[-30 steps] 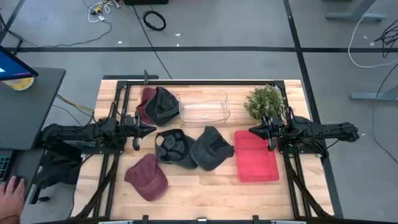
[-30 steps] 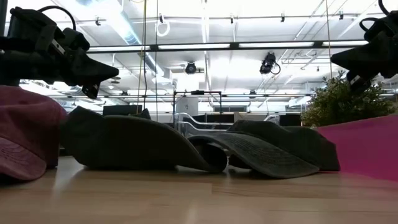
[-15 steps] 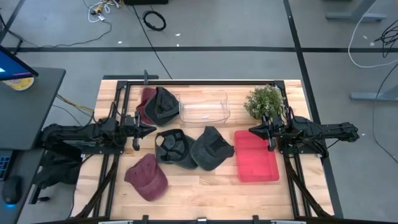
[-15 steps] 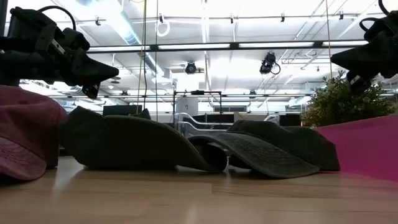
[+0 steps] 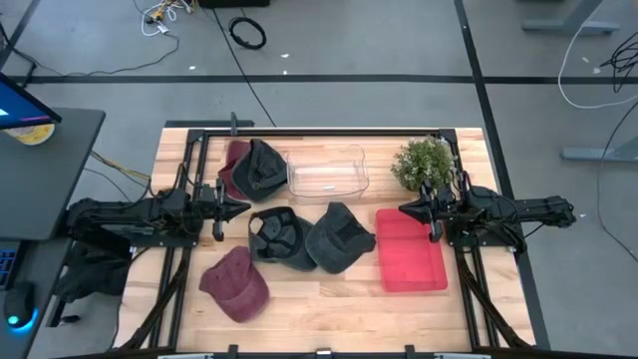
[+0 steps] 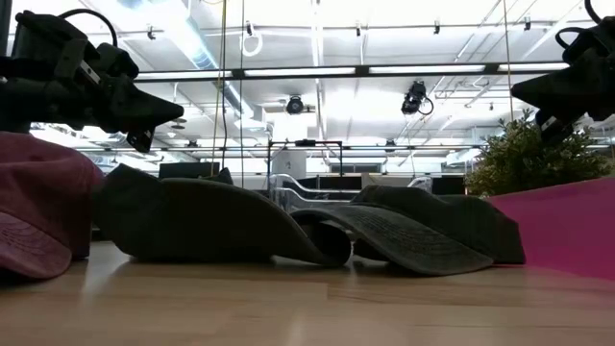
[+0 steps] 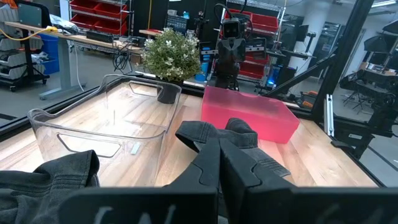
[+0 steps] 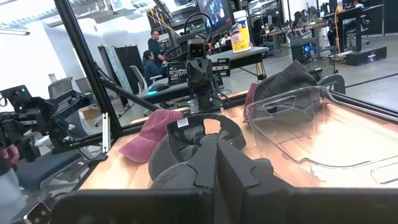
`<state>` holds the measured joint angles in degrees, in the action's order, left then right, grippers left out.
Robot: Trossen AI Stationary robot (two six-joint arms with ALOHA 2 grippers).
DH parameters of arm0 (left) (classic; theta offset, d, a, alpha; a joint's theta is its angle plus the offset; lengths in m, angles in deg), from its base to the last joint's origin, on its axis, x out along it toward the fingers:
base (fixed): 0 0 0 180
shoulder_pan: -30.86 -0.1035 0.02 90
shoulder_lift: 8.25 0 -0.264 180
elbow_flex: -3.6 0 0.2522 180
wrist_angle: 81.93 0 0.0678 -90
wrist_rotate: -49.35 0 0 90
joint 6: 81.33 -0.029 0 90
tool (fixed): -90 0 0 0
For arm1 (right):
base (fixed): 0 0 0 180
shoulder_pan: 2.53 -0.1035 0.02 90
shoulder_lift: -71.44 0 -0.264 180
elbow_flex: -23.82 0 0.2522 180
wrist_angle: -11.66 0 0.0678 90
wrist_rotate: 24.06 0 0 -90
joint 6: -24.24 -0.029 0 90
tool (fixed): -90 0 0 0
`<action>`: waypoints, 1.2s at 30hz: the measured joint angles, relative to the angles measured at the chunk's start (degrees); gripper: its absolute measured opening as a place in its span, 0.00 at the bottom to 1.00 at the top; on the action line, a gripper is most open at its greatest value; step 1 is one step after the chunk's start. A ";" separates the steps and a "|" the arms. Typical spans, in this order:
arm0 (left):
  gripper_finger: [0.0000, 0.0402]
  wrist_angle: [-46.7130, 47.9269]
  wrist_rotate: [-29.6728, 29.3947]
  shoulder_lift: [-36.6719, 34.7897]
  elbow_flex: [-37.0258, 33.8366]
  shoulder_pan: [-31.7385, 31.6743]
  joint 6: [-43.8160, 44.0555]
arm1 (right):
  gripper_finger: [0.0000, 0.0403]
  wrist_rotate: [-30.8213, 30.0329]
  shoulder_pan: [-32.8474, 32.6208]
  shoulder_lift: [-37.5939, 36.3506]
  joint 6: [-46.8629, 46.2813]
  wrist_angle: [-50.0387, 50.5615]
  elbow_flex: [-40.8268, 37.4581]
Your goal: Pick & Place hat
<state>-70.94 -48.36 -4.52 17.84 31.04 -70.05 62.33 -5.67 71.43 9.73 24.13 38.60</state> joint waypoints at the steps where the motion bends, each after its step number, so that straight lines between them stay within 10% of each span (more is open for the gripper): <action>1: 0.01 0.00 0.01 0.01 0.00 -0.01 -0.01 | 0.04 0.00 -0.02 0.00 -0.02 -0.01 0.00; 36: 0.01 -0.24 -1.53 0.00 -0.01 -0.01 -5.89 | 0.04 -0.19 -0.02 0.00 14.23 -0.24 0.00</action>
<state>-71.18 -49.89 -4.51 17.83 31.03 -75.93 62.14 -5.69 71.43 23.96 23.89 38.60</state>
